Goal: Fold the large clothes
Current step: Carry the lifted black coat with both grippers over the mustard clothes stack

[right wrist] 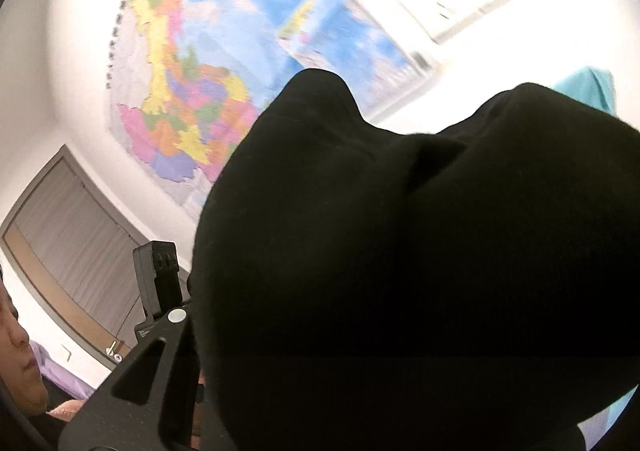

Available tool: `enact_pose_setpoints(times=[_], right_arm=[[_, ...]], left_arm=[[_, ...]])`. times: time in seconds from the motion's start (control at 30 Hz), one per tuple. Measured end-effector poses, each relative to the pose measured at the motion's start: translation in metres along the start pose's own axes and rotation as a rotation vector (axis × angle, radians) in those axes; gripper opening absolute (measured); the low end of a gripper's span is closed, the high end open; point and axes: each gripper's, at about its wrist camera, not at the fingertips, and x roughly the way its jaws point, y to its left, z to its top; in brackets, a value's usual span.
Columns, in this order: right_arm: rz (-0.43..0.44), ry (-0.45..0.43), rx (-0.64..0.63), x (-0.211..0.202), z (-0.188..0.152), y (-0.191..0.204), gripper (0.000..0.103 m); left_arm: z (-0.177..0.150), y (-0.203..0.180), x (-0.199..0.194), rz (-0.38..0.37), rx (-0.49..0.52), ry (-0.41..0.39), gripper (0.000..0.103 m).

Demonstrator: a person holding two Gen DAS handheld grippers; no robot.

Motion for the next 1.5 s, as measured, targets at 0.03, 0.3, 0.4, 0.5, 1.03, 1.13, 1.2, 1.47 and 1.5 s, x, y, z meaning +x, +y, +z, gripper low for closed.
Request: enact_pose_setpoints(times=[0.03,0.3,0.4,0.5,1.03,1.13,1.2,1.47,1.5], right_arm=[[0.013,-0.006,-0.023,0.004,0.007,0.010,0.026],[0.130,-0.036,-0.167,0.048,0.049,0.082,0.026],[0.189,-0.040,-0.210,0.070,0.063,0.118,0.026],[0.268,-0.053,-0.247,0.098,0.081,0.145,0.025],[0.490,0.262,-0.147,0.367,-0.031,0.193,0.027],[0.352,0.473,-0.119,0.404,-0.092,0.166,0.036],[0.346,0.509,-0.082,0.403,-0.107,0.151,0.043],[0.260,0.424,-0.162,0.314,-0.070,0.105,0.067],[0.223,0.406,-0.178,0.335,-0.057,0.099,0.067]], left_arm=[[0.006,0.002,-0.006,0.005,0.002,-0.014,0.034],[0.062,0.041,-0.072,0.106,0.014,-0.161,0.034],[0.089,0.068,-0.103,0.165,-0.002,-0.221,0.034],[0.113,0.100,-0.136,0.238,-0.023,-0.294,0.034],[0.088,0.350,-0.201,0.669,-0.294,-0.389,0.033],[0.030,0.405,-0.157,0.710,-0.399,-0.209,0.033],[-0.002,0.431,-0.143,0.696,-0.498,-0.150,0.037],[-0.030,0.451,-0.160,0.622,-0.569,-0.179,0.056],[-0.031,0.450,-0.159,0.630,-0.561,-0.169,0.057]])
